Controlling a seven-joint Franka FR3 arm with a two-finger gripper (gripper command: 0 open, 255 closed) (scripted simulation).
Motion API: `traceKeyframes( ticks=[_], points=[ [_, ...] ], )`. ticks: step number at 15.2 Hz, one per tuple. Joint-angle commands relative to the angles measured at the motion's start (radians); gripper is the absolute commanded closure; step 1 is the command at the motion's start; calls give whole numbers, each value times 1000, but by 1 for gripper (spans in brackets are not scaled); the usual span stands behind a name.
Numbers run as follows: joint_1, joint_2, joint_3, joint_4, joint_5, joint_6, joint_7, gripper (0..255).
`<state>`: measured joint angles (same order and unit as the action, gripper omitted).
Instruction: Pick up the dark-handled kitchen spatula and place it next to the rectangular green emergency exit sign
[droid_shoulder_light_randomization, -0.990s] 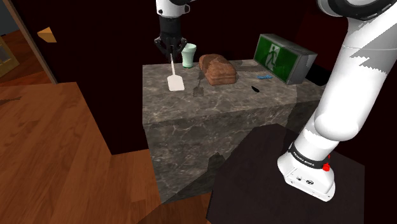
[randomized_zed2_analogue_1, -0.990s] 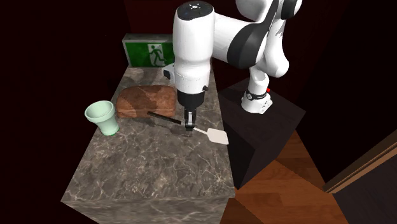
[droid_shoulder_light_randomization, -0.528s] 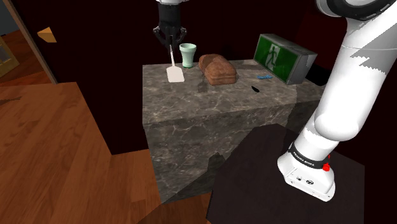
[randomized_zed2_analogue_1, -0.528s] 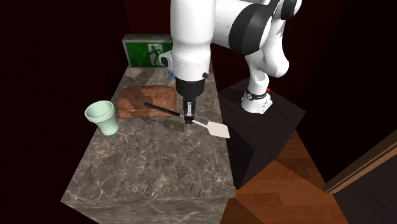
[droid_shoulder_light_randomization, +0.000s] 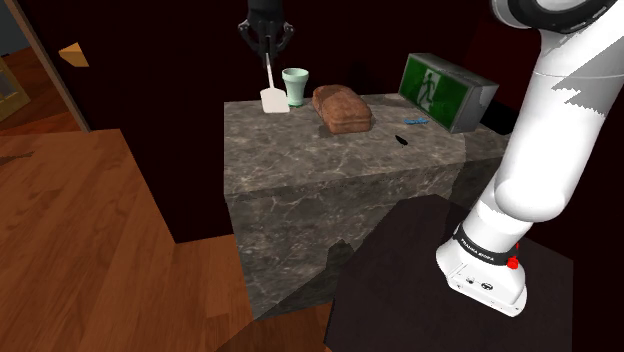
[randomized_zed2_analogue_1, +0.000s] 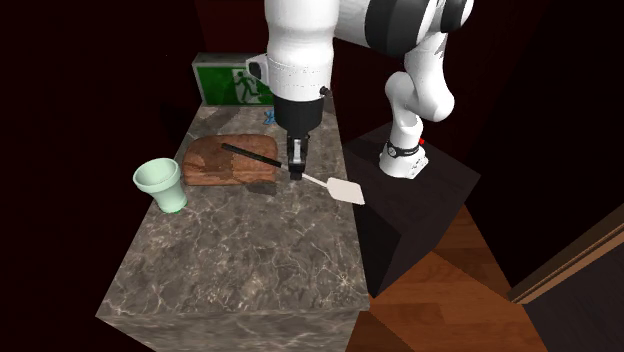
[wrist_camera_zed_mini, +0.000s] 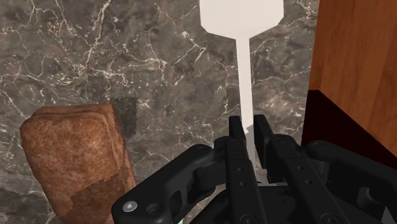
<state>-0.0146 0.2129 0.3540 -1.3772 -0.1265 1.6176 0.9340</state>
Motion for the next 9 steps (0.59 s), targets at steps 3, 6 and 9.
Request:
traceKeyframes(
  ticks=[3, 6, 9],
  points=[
    [-34, -78, -12, -82, 30, 11, -41, 255],
    [-78, -192, -38, -221, 71, 45, -106, 255],
    [-110, -295, -72, -339, 104, 68, -174, 255]
  ],
)
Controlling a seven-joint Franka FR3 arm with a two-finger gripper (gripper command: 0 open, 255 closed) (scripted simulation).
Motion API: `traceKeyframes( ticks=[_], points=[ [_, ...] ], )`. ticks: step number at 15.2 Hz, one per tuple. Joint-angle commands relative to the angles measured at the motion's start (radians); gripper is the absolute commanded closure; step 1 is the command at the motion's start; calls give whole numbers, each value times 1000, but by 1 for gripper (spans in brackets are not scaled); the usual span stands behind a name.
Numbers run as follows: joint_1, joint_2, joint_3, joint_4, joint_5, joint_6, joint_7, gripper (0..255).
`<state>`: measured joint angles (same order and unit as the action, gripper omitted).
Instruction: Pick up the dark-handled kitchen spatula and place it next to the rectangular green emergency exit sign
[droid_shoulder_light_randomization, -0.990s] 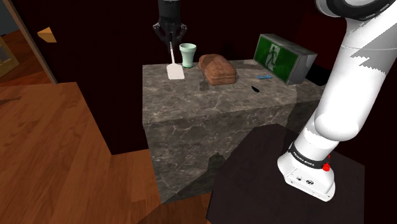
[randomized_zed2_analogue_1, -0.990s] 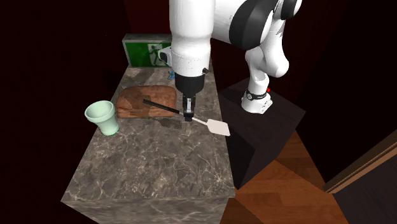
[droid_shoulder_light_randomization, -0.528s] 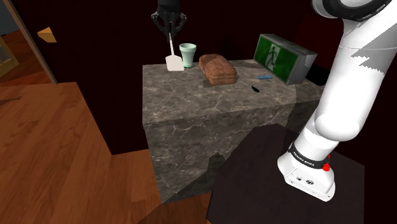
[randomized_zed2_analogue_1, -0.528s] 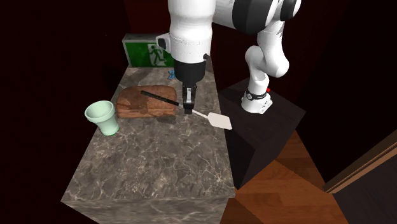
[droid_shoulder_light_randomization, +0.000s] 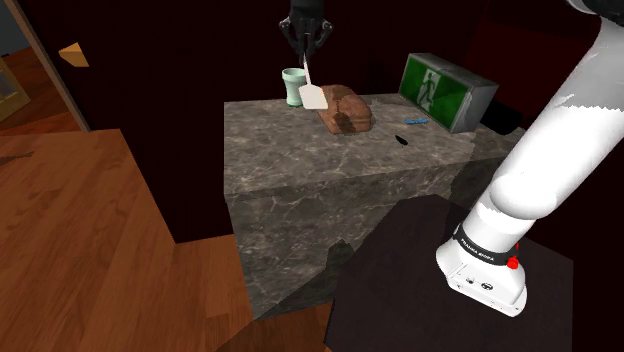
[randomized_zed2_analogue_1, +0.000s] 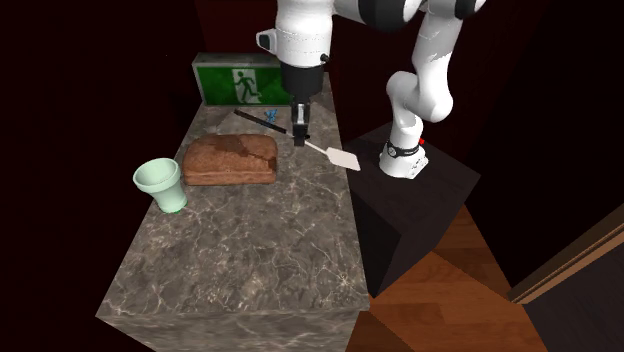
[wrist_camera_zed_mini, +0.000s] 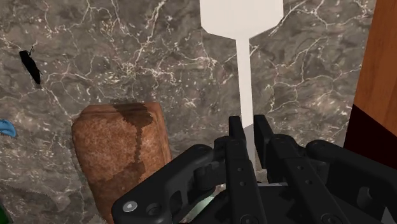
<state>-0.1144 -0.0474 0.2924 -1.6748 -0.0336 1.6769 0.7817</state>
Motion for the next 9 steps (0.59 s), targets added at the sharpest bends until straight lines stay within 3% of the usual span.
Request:
traceKeyframes(
  ticks=[1, 9],
  points=[
    [-19, -67, -23, -77, 20, 14, -45, 255],
    [-75, -290, -139, -307, 50, 27, -226, 255]
  ],
)
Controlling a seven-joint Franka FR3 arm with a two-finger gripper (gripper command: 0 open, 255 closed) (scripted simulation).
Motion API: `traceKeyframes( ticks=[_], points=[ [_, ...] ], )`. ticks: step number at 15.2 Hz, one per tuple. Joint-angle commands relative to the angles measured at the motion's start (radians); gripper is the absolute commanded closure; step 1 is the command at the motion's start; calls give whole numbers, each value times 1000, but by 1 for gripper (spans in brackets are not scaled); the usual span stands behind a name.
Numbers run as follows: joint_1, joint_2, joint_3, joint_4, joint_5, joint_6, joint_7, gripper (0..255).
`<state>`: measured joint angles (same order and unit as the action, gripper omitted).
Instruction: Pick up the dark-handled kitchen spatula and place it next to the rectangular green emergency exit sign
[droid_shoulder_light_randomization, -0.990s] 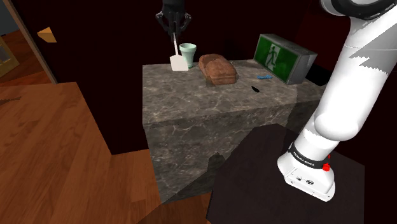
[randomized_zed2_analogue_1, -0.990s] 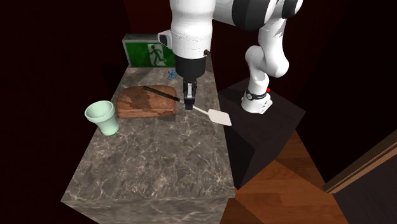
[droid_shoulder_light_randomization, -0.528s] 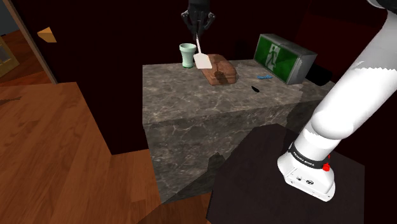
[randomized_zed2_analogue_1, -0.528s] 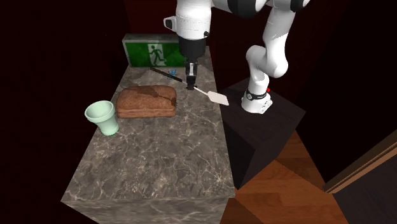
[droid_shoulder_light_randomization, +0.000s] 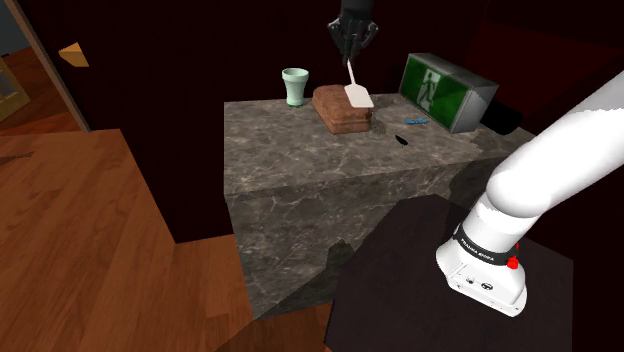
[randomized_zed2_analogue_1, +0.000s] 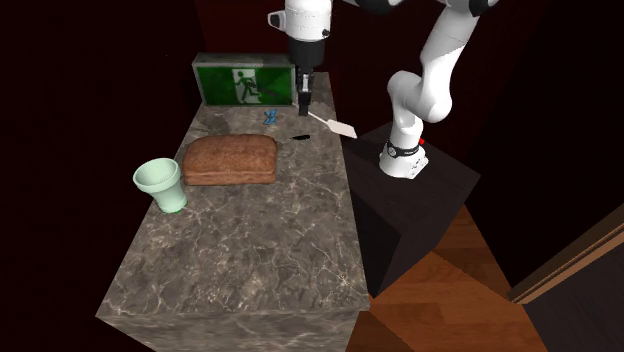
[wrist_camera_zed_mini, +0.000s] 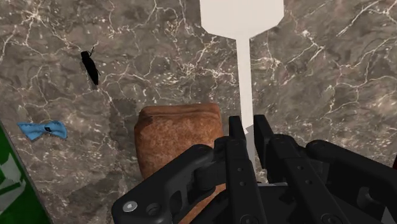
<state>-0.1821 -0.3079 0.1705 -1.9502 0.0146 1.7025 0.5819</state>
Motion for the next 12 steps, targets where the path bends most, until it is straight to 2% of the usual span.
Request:
traceKeyframes(
  ticks=[1, 12],
  points=[
    [-13, -54, -33, -54, 1, 1, -48, 255],
    [-90, -260, -219, -229, -59, -27, -293, 255]
  ],
)
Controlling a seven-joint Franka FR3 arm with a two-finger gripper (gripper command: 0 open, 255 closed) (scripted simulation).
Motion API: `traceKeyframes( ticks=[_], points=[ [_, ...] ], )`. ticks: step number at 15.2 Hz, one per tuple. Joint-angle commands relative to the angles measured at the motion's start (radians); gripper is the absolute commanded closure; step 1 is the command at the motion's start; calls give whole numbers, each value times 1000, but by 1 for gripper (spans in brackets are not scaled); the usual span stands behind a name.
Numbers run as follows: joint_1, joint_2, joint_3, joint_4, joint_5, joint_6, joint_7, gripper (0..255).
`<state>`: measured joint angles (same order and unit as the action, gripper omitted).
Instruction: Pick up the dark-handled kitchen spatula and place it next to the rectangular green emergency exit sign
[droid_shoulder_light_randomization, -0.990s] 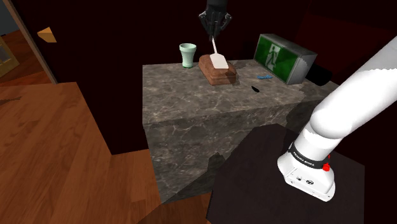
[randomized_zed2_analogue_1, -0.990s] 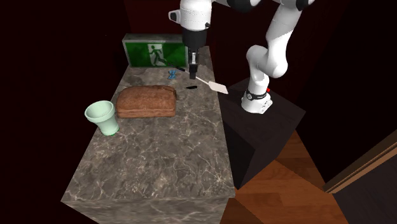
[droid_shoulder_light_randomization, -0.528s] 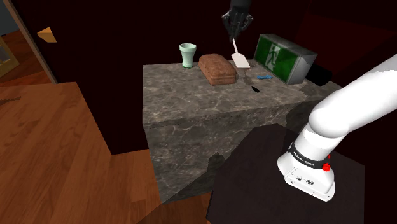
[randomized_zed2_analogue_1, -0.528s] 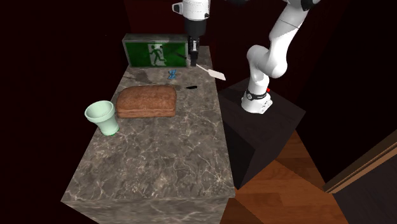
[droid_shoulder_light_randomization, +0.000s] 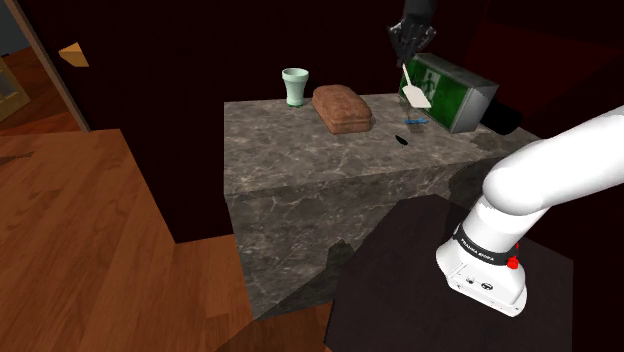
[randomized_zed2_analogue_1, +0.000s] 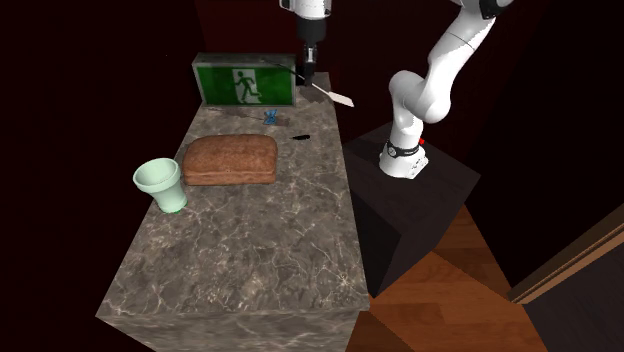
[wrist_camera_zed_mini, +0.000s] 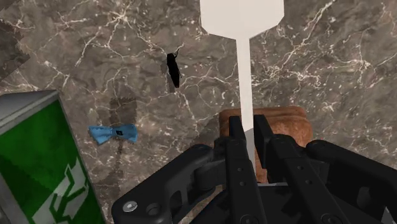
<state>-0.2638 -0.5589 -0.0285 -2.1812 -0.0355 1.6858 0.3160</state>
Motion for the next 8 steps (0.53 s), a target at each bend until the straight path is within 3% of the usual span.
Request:
traceKeyframes(
  ticks=[1, 8],
  points=[
    [-16, -23, -38, -8, -18, -13, -50, 255],
    [-73, -87, -171, -41, -90, -34, -211, 255]
  ],
)
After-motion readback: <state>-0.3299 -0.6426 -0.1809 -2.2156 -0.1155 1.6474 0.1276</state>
